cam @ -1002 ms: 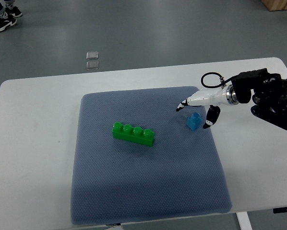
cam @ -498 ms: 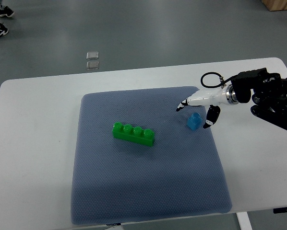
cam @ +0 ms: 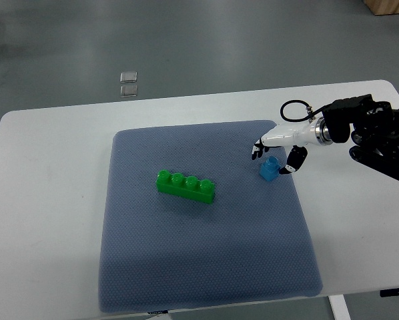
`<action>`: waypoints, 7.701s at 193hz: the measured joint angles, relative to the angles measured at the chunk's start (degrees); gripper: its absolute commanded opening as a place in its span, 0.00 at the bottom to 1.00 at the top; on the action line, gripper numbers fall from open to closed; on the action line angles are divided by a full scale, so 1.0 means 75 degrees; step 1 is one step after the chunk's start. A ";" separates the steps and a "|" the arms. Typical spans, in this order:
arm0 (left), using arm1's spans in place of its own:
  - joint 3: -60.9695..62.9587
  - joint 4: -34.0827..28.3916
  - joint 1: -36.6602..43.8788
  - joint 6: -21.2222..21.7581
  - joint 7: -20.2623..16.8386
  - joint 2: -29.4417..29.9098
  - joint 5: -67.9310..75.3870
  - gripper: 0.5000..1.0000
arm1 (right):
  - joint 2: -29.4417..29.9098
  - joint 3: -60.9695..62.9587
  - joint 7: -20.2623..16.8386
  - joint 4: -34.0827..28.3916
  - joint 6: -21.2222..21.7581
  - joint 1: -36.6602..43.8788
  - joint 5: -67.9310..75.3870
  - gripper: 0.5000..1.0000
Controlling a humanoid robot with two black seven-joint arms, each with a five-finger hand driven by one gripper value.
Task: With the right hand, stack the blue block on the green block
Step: 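Close the right hand fingers to grasp the blue block, then lift the blue block and carry it over the green block, then lower the blue block onto the green block's studs, then press and adjust the blue block on the green block with right hand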
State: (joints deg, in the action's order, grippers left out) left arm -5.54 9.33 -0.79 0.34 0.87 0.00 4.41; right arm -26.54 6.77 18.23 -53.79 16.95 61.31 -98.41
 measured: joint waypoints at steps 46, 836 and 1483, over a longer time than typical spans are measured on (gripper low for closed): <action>0.0000 0.0000 0.0000 0.0000 0.0000 0.0000 0.0000 1.00 | 0.0000 0.0004 0.0016 0.0000 0.0011 -0.0015 0.0007 0.45; 0.0000 0.0000 0.0000 0.0004 0.0001 0.0000 0.0001 1.00 | 0.1771 -0.0235 0.0064 -0.0947 0.0247 0.1271 -0.0016 0.04; 0.0000 0.0000 0.0000 0.0000 0.0001 0.0000 -0.0001 1.00 | 0.2186 0.0163 0.0283 -0.0222 0.0409 0.1015 0.0395 0.06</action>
State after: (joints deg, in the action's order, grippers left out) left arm -5.54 9.33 -0.79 0.34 0.88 0.00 4.40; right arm -10.15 8.00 20.35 -55.45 20.01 68.92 -95.44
